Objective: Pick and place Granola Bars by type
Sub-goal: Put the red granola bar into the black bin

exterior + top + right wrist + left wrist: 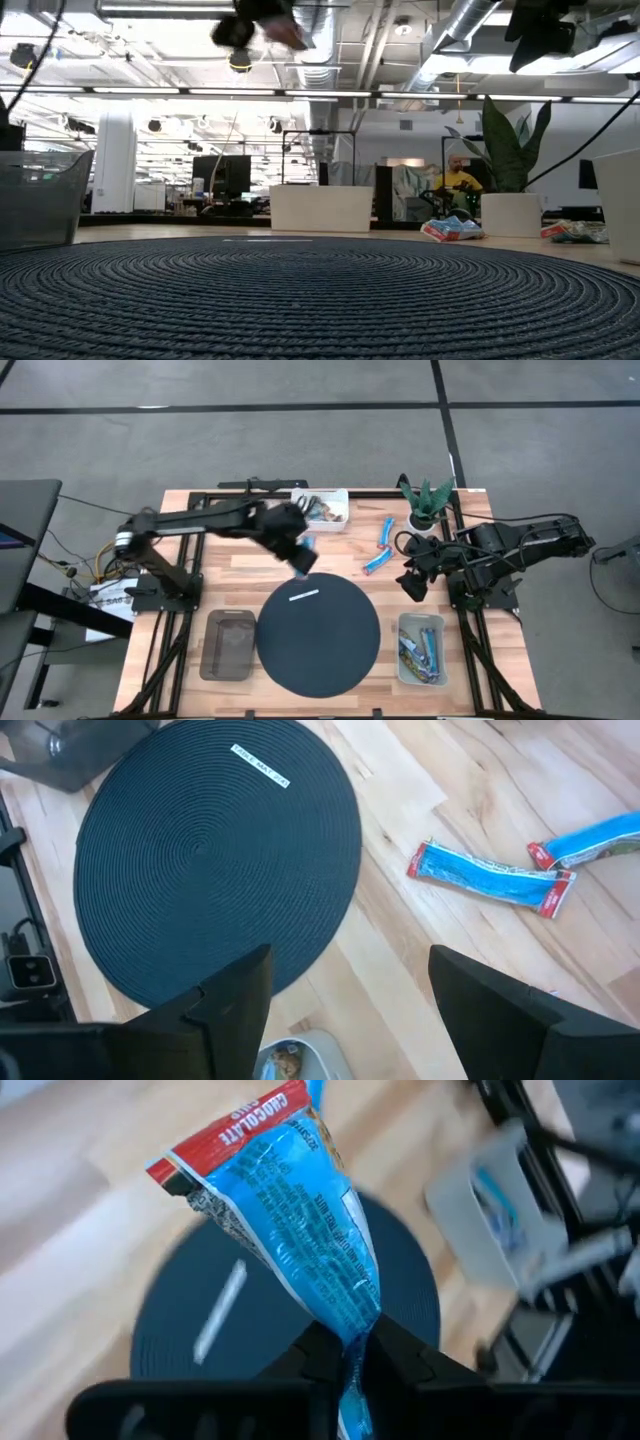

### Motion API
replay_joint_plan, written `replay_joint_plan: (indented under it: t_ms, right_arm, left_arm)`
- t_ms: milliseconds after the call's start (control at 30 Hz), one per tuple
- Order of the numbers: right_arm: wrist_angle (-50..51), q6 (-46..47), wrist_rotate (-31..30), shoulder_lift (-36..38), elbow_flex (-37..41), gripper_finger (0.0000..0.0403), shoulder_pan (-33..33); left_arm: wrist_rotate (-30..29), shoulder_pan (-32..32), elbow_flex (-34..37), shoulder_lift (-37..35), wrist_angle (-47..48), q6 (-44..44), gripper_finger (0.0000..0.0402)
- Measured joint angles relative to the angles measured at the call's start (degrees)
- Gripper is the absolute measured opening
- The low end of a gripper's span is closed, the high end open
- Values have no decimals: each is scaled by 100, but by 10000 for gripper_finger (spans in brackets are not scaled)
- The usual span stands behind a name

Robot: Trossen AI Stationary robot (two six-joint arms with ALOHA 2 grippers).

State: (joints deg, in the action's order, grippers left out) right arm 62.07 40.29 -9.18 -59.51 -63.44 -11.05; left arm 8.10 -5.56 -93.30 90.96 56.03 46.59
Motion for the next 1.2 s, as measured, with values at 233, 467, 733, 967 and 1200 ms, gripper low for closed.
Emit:
replay_joint_plan:
  t_ms: [233,467,733,967,1200]
  right_arm:
    - [1,-24,21,0,0,260,0]
    - [-74,-24,23,2,0,260,0]
    - [-99,-23,25,2,0,260,0]
    - [-108,-24,25,2,0,260,0]
    - [-108,-22,31,2,0,260,0]
  left_arm:
    - [-196,1044,0,-682,1447,1066,8]
    - [45,1930,0,-753,2182,1976,17]
    - [45,2788,4,-726,3068,2741,8]
    - [328,3126,458,-773,3243,3117,12]
    - [532,3186,927,-773,2738,3011,13]
